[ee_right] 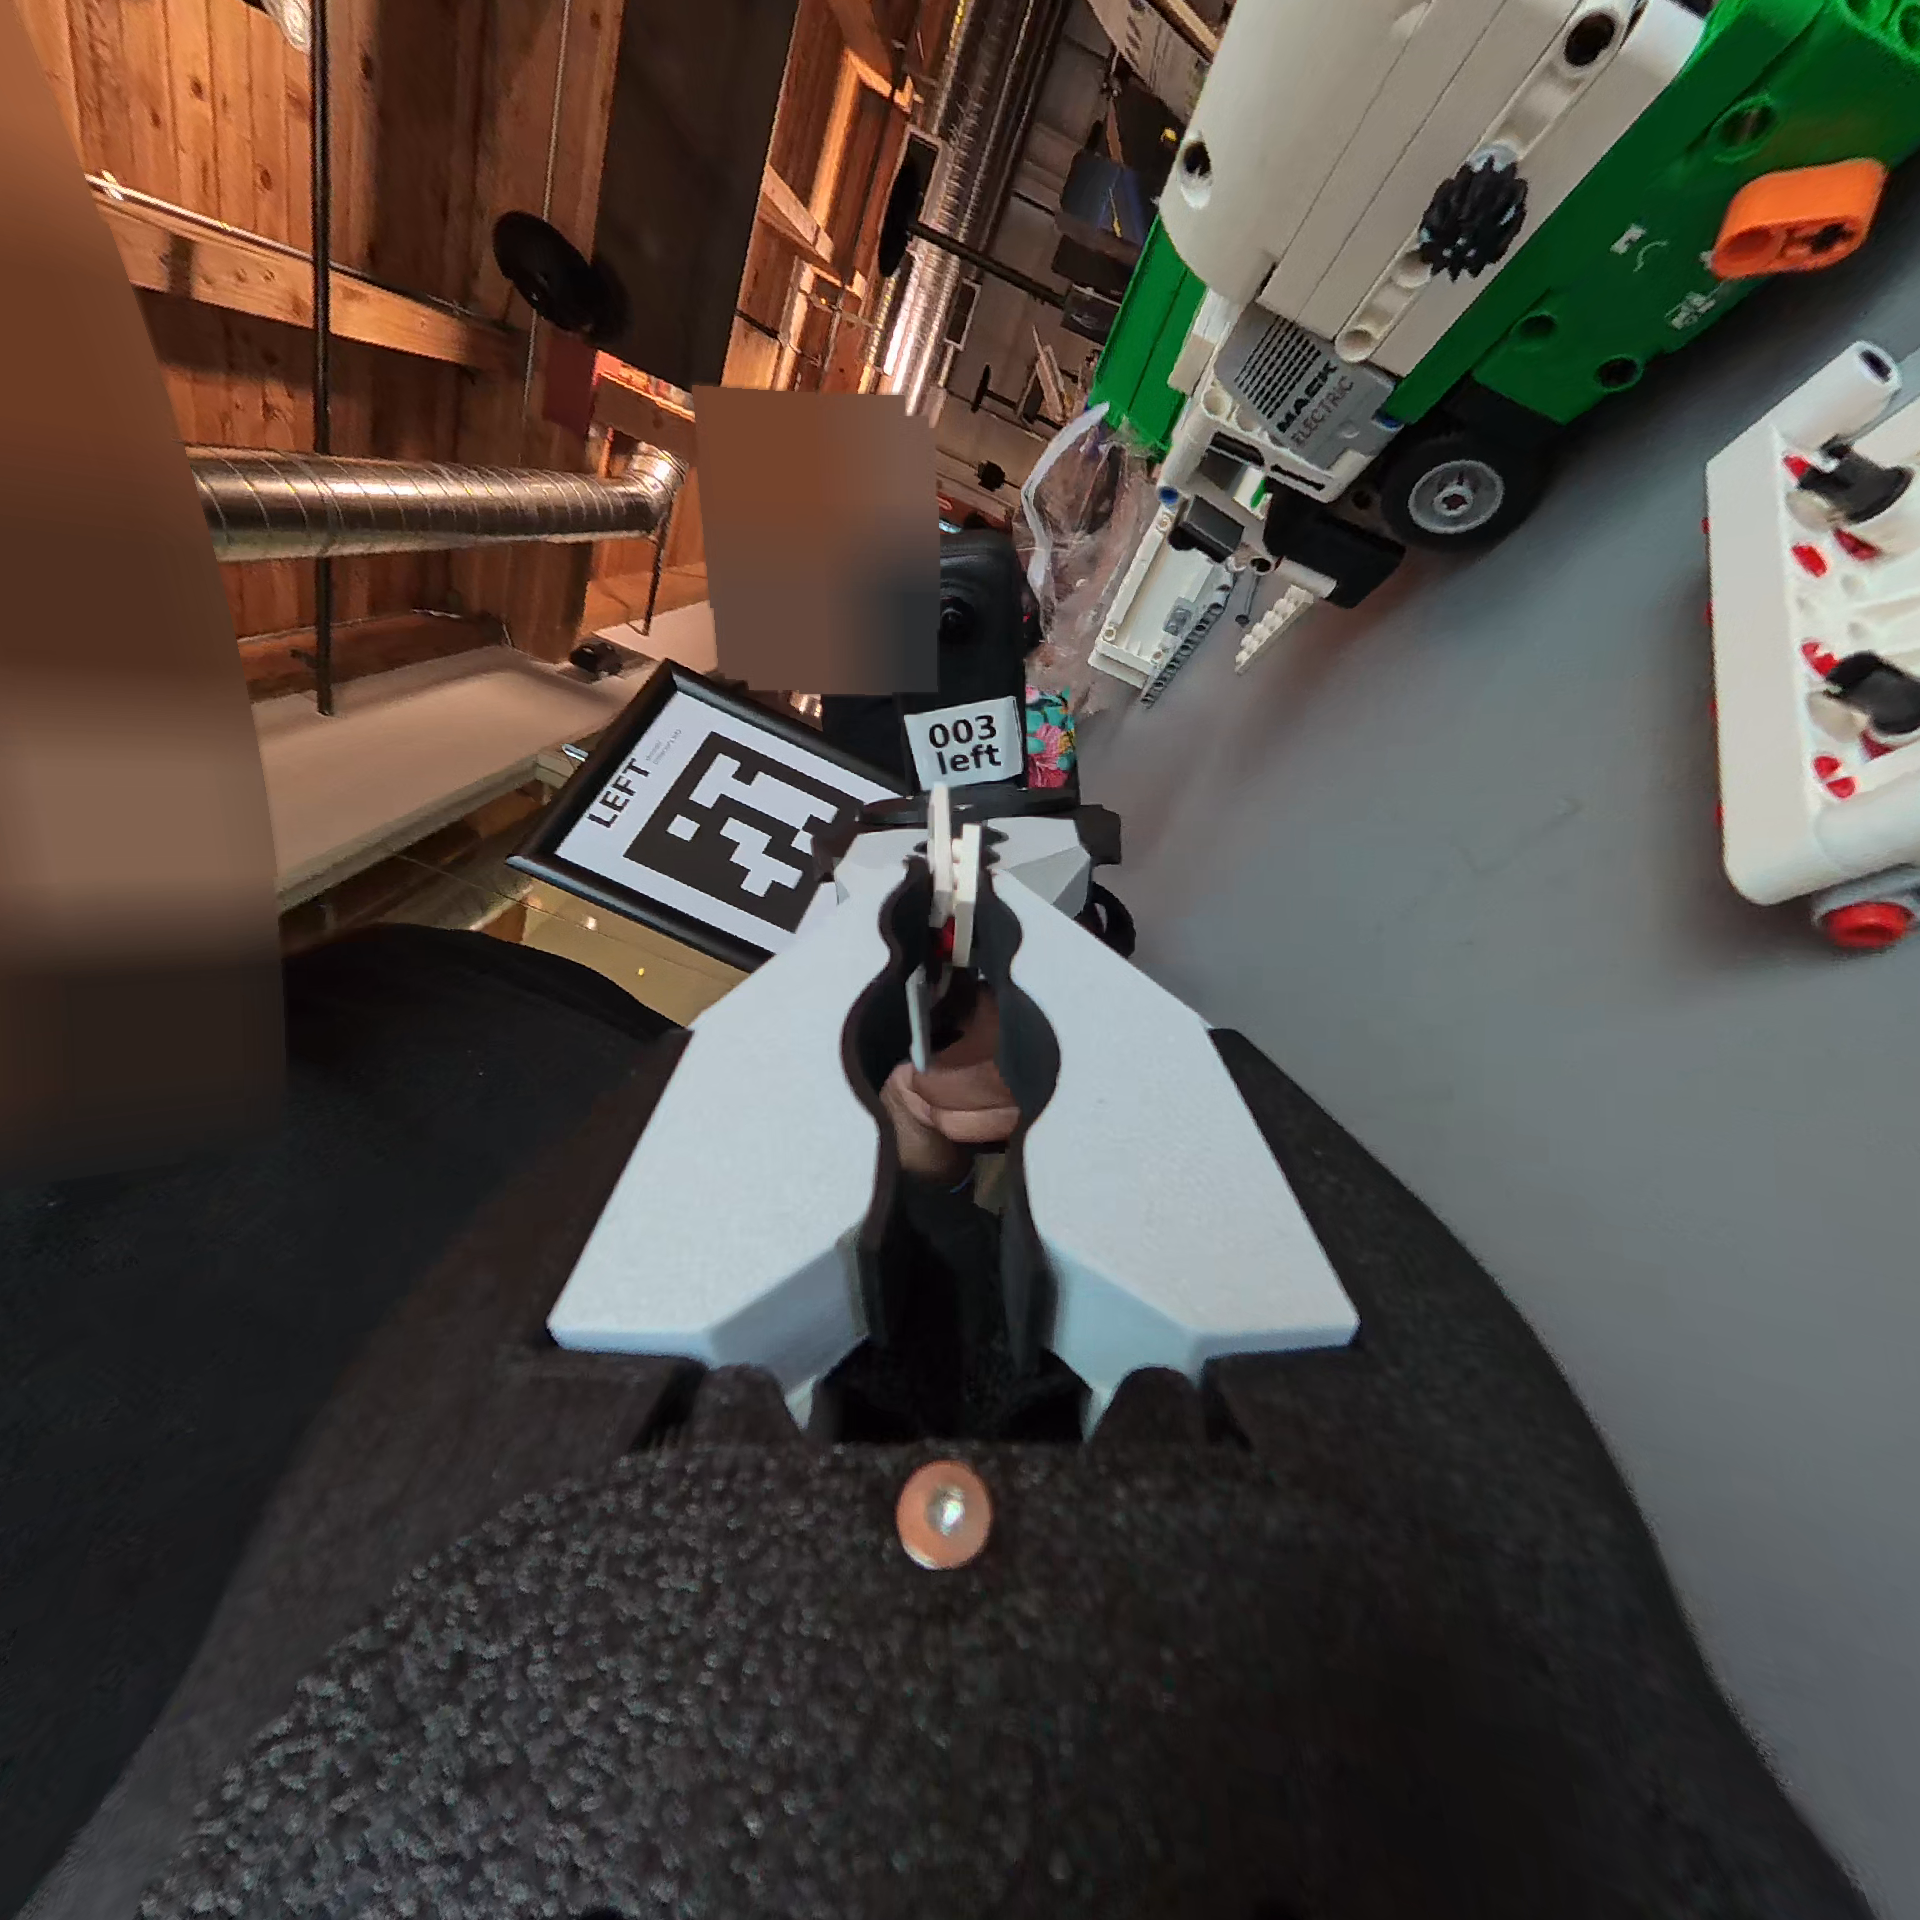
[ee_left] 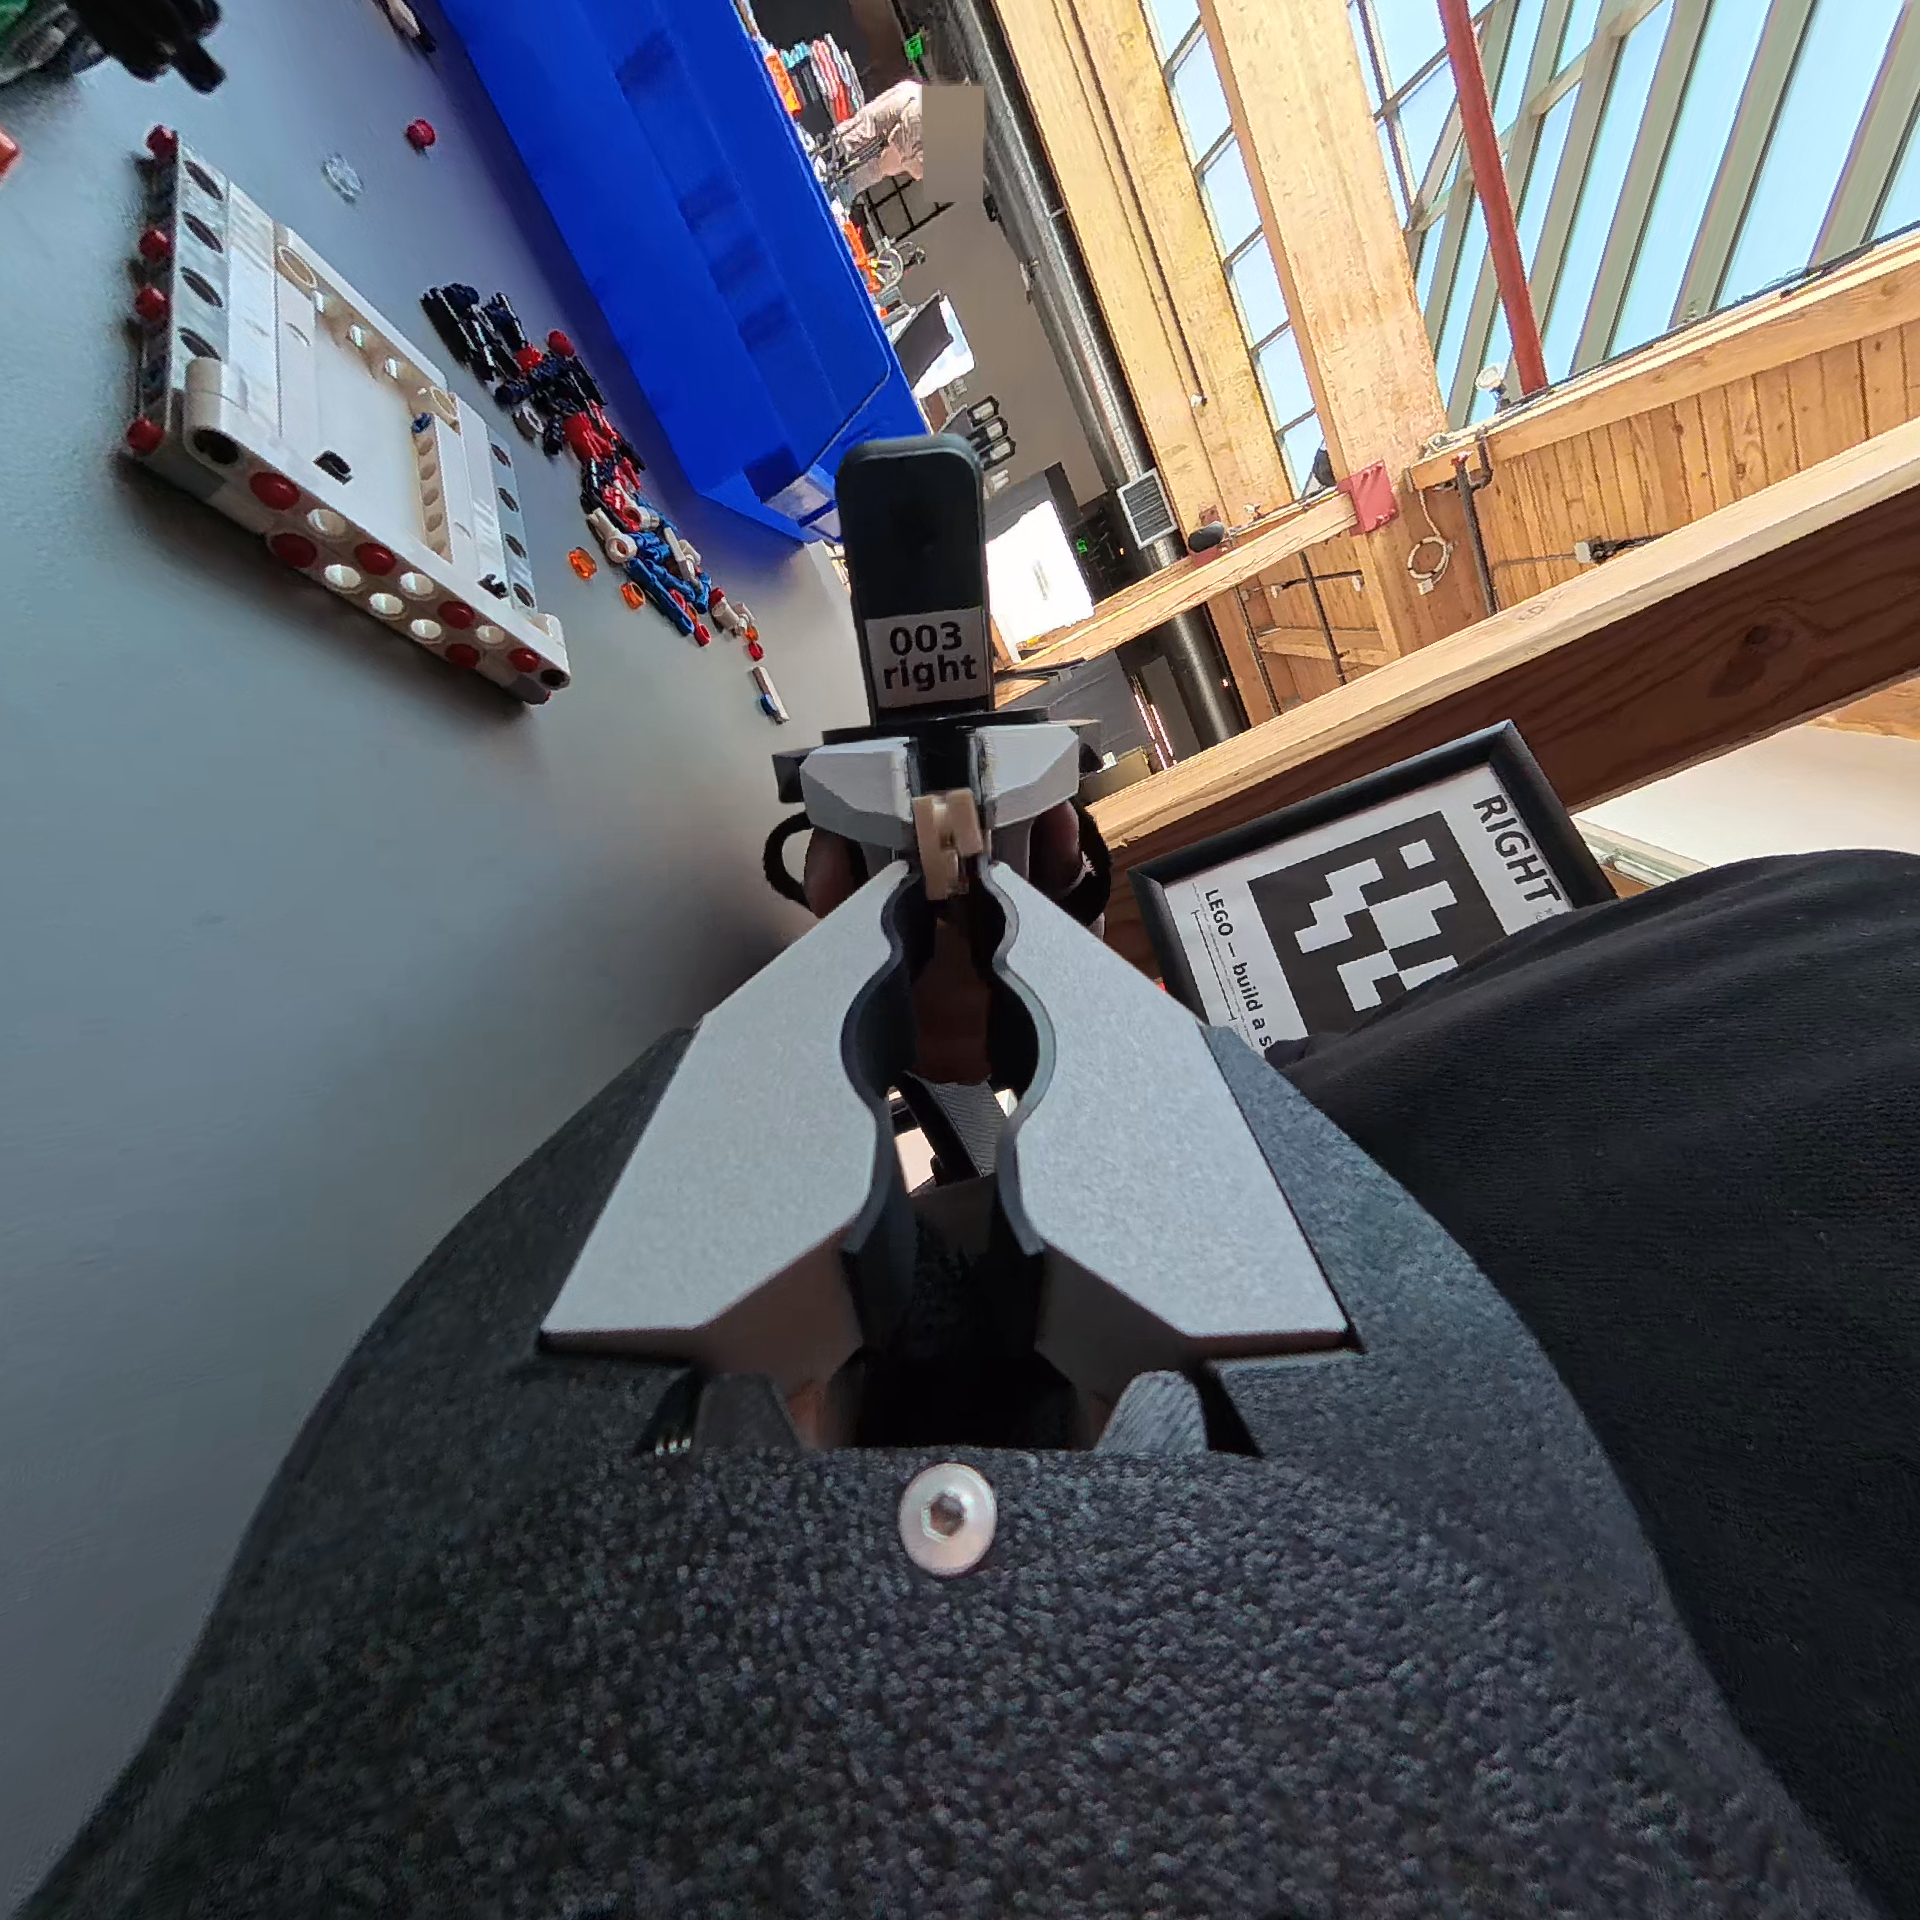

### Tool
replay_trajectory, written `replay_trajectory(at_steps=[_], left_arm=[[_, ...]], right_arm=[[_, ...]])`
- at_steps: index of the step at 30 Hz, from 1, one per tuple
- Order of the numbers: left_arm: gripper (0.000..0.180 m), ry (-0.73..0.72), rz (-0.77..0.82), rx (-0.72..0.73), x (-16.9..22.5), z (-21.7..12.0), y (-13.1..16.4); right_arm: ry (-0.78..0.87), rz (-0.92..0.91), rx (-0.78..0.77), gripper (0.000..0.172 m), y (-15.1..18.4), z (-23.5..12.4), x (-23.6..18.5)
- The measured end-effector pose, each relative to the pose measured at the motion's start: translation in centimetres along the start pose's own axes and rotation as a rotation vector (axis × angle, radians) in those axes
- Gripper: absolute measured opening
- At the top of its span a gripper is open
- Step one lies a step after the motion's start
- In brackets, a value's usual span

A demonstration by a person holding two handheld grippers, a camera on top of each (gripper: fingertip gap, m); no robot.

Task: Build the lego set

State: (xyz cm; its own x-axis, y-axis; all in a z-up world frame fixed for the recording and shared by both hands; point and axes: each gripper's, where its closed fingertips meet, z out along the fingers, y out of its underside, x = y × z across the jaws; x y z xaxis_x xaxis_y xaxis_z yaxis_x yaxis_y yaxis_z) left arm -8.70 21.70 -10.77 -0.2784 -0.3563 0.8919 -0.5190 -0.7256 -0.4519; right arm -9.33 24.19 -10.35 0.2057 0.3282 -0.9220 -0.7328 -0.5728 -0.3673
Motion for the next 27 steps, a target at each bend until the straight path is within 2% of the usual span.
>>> replay_trajectory(at_steps=[7, 14, 20, 23, 27], left_arm=[[0.004, -0.021, 0.082, 0.037, 0.6, 0.2, -0.4], [0.005, -0.047, 0.213, -0.167, 0.8, -0.3, 1.0], [0.005, -0.051, 0.257, -0.207, 0.9, -0.2, 0.9], [0.007, -0.056, 0.290, -0.217, 0.8, -0.2, 1.2], [0.010, -0.051, 0.421, -0.203, 1.4, -0.8, 0.9]], right_arm=[[-0.046, -0.003, 0.062, 0.006, -0.2, 0.2, -0.9], [-0.007, -0.155, -0.144, 0.007, 1.1, 0.0, -1.1], [-0.024, -0.160, -0.113, 0.005, 0.8, 0.0, -1.3], [0.017, -0.240, -0.144, 0.006, 1.2, -0.2, -1.2], [0.060, -0.441, -0.219, 0.005, 1.7, -0.5, -1.9]])
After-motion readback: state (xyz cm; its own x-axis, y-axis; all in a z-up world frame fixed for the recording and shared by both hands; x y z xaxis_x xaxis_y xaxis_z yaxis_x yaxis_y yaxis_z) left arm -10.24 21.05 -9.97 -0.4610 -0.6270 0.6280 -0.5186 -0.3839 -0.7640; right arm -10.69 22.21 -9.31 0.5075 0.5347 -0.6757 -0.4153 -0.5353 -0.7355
